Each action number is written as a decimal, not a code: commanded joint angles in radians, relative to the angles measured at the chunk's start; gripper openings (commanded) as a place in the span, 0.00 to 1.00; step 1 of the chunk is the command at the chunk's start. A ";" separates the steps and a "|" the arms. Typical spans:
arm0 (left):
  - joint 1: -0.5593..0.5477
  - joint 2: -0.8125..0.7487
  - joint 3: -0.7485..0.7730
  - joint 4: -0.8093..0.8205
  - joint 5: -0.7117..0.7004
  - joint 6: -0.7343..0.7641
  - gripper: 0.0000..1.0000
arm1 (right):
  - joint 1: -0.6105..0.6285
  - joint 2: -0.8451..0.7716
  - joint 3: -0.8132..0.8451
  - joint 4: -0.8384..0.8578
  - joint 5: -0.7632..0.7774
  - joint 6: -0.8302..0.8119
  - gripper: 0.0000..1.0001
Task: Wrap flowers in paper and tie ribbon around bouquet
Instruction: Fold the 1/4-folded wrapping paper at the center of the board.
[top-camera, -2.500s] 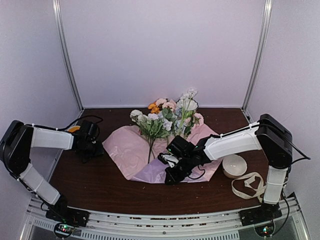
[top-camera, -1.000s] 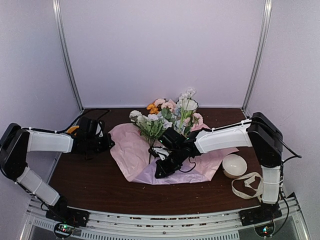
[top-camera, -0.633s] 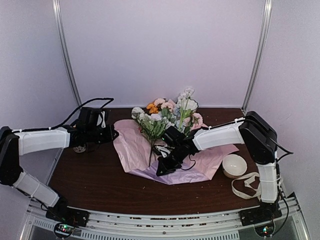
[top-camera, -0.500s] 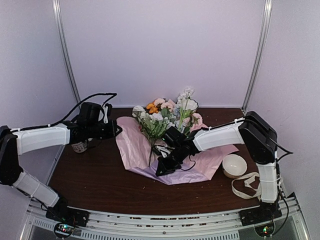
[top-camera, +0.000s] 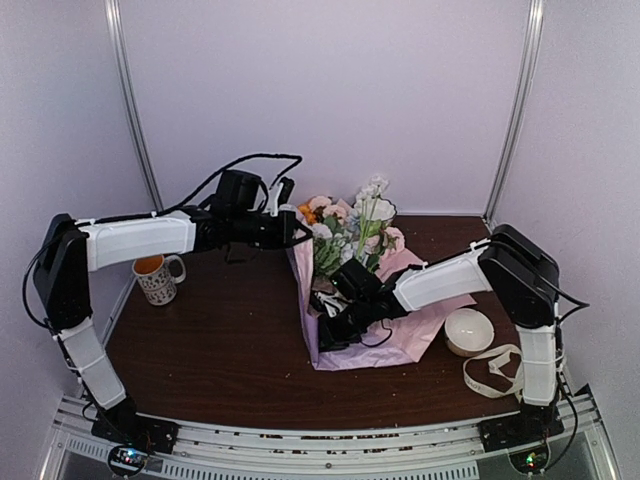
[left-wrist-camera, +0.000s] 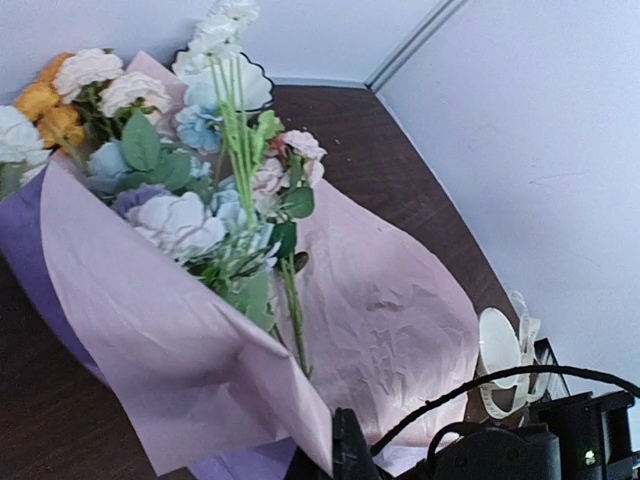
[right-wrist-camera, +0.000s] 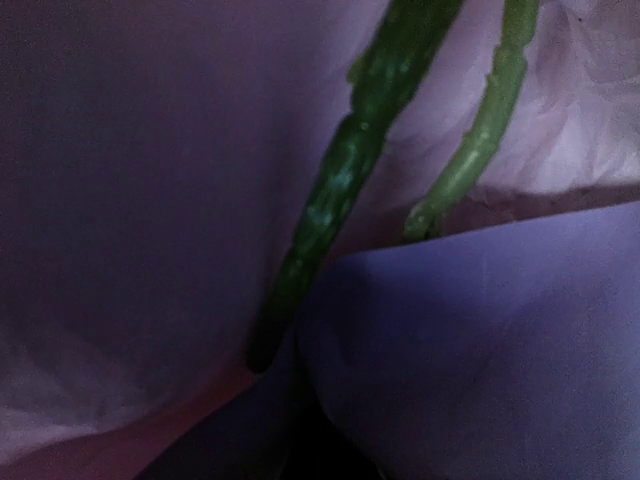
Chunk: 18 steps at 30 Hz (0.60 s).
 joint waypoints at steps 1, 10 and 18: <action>-0.011 0.103 0.125 0.060 0.074 0.002 0.00 | -0.006 -0.038 -0.090 0.119 0.008 0.081 0.00; -0.016 0.259 0.220 0.052 0.059 -0.016 0.00 | -0.027 -0.216 -0.223 0.245 0.114 0.151 0.00; -0.016 0.320 0.268 0.020 0.013 0.006 0.00 | -0.045 -0.426 -0.355 0.208 0.311 0.178 0.04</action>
